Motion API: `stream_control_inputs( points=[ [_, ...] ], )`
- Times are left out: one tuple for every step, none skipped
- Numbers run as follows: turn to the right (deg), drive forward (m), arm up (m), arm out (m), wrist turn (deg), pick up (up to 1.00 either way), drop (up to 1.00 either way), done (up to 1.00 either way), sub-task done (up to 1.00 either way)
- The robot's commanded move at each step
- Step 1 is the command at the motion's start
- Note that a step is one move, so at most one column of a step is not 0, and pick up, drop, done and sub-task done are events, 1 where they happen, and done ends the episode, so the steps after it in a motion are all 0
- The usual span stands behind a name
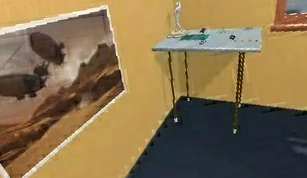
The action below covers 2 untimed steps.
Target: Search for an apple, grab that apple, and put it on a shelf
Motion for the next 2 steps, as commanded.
stream_control_inputs(
  points=[
    [-45.0, 0.0, 0.0, 0.0, 0.0, 0.0, 0.0, 0.0, 0.0],
    [-45.0, 0.0, 0.0, 0.0, 0.0, 0.0, 0.0, 0.0, 0.0]
  ],
)
